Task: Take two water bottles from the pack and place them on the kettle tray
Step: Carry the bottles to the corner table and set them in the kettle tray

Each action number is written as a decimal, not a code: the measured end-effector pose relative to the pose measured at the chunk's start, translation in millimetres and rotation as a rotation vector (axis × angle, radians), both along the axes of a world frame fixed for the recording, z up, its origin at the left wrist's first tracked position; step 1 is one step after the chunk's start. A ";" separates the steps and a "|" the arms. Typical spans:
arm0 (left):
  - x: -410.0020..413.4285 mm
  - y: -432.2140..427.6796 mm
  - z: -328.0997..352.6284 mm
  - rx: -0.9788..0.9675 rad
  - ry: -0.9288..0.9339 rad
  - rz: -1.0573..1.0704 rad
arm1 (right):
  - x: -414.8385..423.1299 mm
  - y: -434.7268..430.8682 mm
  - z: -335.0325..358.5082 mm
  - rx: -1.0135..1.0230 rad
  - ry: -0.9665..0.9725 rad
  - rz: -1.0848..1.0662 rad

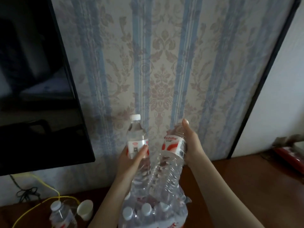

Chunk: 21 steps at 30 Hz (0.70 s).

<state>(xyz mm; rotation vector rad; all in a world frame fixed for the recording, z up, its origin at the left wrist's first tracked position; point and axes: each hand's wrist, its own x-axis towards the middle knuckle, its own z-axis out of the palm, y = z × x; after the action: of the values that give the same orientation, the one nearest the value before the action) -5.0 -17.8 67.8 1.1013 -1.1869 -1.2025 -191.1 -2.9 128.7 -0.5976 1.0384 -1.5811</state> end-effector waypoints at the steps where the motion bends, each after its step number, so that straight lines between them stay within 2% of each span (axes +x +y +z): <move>1: -3.8 1.1 1.9 -0.010 -0.009 -0.017 | -4.2 4.5 0.5 -0.031 0.023 -0.016; 5: -35.9 5.2 8.2 -0.021 -0.010 -0.096 | -32.7 25.2 4.4 -0.183 0.155 -0.101; 10: -101.3 21.4 10.8 -0.019 -0.026 -0.276 | -83.4 56.8 16.1 -0.284 0.452 -0.245; 16: -207.4 53.2 3.9 0.041 0.015 -0.463 | -175.5 111.3 12.8 -0.239 0.558 -0.415; 21: -320.2 99.6 -11.8 0.083 0.023 -0.526 | -274.4 176.1 1.5 -0.159 0.650 -0.510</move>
<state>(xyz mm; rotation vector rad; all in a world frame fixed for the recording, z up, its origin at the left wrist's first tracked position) -325.3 81.8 56.0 0.8527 -1.4715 -1.6703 -465.5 173.2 130.1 -1.0598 1.6514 -1.9781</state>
